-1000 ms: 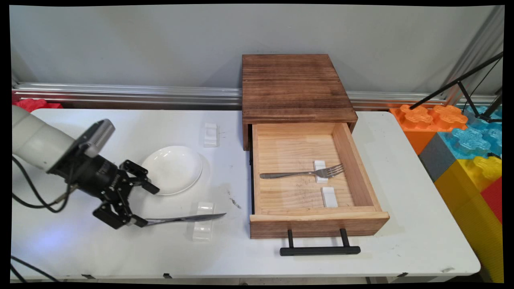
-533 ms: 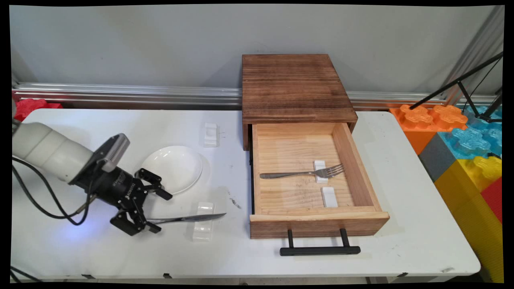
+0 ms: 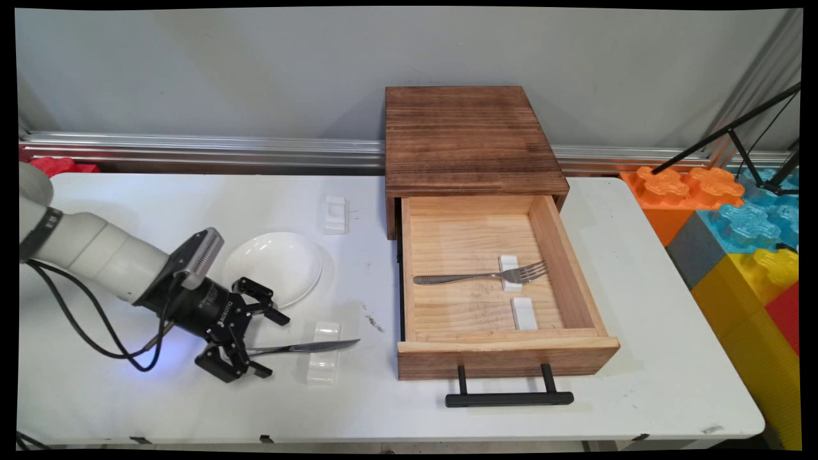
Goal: Pick up the knife from the right of the white plate
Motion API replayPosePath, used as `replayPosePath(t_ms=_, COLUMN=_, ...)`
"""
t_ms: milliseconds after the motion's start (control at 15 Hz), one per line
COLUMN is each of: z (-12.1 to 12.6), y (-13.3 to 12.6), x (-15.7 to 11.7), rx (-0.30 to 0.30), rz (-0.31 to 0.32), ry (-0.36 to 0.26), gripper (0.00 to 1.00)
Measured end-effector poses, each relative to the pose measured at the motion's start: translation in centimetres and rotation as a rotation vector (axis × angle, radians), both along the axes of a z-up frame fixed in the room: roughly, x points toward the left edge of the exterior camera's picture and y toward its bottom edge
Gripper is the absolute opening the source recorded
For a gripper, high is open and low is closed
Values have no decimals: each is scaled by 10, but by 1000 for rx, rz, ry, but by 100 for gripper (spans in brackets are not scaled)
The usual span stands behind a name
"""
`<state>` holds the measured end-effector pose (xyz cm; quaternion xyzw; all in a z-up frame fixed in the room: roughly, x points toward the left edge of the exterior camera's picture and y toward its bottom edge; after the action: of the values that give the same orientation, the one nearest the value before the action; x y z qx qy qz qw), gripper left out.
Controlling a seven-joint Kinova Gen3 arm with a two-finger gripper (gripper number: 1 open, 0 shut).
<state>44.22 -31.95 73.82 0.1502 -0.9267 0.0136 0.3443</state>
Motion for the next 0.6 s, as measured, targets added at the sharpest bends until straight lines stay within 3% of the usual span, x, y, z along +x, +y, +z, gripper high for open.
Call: replayPosePath(t_ms=600, z=-13, y=-3, x=-7, rx=-7, rz=-5, ry=-4, gripper=100)
